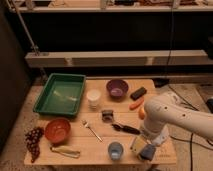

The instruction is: Place fork in purple bowl

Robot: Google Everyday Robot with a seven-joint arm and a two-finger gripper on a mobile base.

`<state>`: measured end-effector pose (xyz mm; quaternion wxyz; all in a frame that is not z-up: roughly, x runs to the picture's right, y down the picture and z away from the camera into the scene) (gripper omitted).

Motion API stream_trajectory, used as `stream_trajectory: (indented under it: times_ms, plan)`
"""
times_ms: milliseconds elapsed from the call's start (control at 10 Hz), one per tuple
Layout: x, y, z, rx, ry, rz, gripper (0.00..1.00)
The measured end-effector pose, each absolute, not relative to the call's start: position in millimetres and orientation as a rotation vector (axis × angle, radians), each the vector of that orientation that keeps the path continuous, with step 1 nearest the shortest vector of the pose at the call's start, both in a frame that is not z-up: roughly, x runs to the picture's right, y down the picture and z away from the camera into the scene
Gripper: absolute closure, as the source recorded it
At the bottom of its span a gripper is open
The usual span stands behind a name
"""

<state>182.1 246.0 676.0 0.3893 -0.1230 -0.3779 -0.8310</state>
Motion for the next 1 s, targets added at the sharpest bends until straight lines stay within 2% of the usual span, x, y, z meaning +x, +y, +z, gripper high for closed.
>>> stream_trajectory:
  times_ms: [700,900,1000]
  plan:
    - [182,244,675,-0.311,-0.955,-2.12,0.2]
    - [173,226,674,-0.267,-0.912,-2.153,0.2]
    - [158,197,674,-0.224,-0.88,-2.19,0.2]
